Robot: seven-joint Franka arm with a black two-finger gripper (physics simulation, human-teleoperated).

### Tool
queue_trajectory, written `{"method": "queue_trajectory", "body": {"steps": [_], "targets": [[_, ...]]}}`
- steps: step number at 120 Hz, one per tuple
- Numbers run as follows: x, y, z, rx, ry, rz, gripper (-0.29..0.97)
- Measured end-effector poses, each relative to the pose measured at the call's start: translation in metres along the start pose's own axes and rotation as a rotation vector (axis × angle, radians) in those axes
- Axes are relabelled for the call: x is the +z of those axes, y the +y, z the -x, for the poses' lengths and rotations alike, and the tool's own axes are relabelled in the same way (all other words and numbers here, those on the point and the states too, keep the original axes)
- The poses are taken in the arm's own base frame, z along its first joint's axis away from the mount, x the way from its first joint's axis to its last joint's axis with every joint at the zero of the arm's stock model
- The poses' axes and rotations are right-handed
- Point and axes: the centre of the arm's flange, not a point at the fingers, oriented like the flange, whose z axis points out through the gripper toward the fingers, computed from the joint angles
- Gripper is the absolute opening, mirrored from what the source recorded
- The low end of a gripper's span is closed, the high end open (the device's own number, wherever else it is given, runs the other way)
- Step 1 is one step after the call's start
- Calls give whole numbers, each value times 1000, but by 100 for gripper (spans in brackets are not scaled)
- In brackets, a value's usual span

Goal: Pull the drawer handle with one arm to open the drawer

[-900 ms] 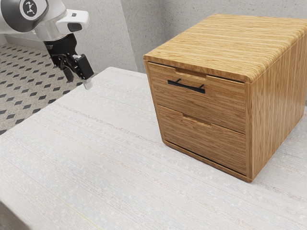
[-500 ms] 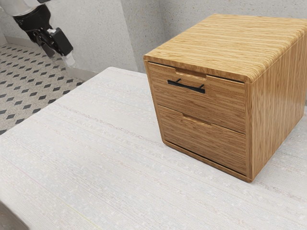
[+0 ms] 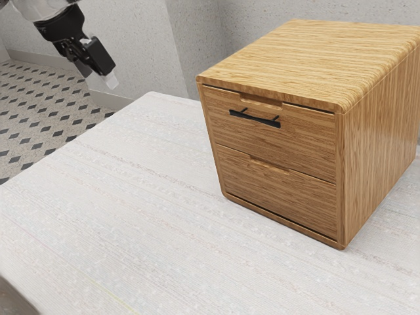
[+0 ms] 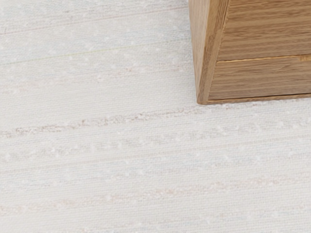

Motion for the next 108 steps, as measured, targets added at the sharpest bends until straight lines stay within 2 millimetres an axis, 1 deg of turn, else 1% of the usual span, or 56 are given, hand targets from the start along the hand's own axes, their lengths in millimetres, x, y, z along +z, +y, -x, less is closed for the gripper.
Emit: {"method": "queue_trajectory", "body": {"steps": [4,11,22,26,32,35,39,43,47,55,58,63,67,71,79,85,101,108], "targets": [[4,-2,1,-5,-8,1,68],[21,-6,5,-13,-40,12,68],[40,1,33,-18,-62,16,68],[47,14,43,0,-60,6,68],[51,53,55,67,-52,-14,68],[55,67,62,91,-53,-22,68],[65,78,72,109,-69,-27,68],[77,84,80,117,-88,-24,68],[83,90,84,123,-90,-16,68],[87,101,86,139,-70,-5,68],[86,108,86,147,-56,9,68],[88,127,86,179,-46,20,68],[89,135,86,204,-42,20,68],[92,133,86,230,-38,21,68],[107,125,87,307,-51,33,68],[110,125,85,384,-43,35,68],[107,169,68,665,3,28,68],[106,179,64,767,18,13,68]]}}
